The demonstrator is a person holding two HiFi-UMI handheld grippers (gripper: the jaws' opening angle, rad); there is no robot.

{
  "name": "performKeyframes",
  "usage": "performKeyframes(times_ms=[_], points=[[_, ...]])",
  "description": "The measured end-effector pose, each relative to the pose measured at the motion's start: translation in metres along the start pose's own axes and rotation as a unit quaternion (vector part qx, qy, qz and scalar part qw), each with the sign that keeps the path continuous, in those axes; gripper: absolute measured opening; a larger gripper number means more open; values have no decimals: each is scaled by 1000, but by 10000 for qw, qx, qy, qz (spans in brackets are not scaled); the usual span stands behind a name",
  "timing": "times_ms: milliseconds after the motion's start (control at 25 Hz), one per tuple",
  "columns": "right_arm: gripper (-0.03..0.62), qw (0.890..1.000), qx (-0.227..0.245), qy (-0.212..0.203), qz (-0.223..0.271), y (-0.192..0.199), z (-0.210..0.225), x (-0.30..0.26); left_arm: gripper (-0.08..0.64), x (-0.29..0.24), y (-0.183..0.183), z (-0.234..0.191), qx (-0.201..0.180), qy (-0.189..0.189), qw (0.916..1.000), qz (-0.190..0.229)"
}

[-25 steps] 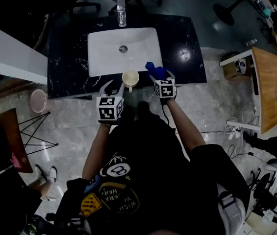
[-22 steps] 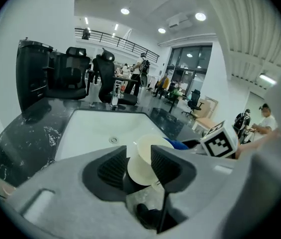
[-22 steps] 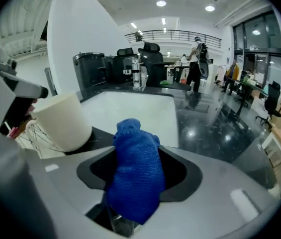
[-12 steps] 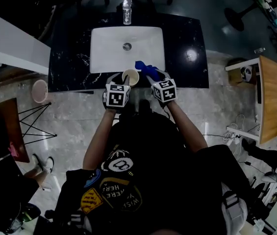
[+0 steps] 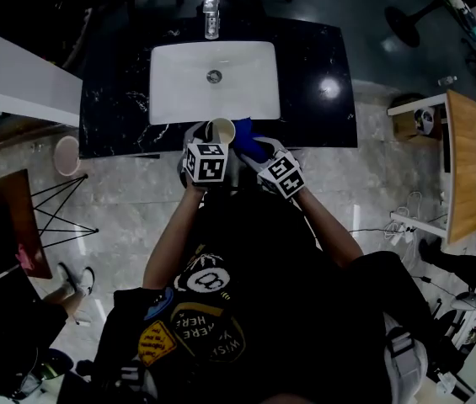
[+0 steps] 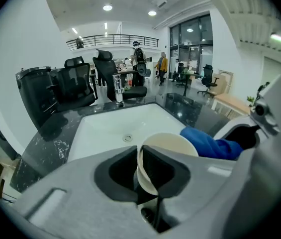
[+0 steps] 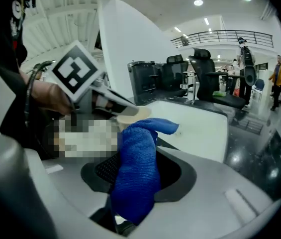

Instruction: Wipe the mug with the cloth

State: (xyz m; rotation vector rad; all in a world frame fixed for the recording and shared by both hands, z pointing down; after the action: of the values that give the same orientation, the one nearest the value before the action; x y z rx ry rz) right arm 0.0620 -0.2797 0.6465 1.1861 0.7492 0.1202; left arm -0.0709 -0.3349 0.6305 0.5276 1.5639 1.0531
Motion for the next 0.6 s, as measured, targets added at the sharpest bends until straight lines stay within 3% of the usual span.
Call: performKeyframes(times_ms=[80, 240, 320, 480, 600], points=[[170, 9999, -46, -119, 92, 0, -4, 5, 40, 0, 0, 1, -8, -20, 10000, -3], [169, 9928, -546, 905, 561, -31, 47, -4, 40, 2, 1, 0, 118, -92, 9999, 81], [169, 9910, -595, 1076, 534, -40, 63, -14, 40, 3, 2, 0, 201, -211, 9994, 190], [170, 9992, -286, 281, 67, -25, 32, -20, 40, 4, 1, 0, 340, -375, 9983, 304], [170, 9991, -284, -325, 32, -7, 0, -7, 40, 3, 1, 0, 487, -393, 9974, 370]])
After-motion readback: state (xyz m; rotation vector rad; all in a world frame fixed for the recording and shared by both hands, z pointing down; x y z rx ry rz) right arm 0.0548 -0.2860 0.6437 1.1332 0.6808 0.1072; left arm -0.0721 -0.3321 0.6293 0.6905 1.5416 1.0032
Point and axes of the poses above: the fingertips, and each gripper's own axes: x backward along the fingers, z to its right, y out of its underside, the point moved 5 cm from there along x, backward along the fingers, and after that the axes turned 12 degrees about z, right-handed, at the moved point
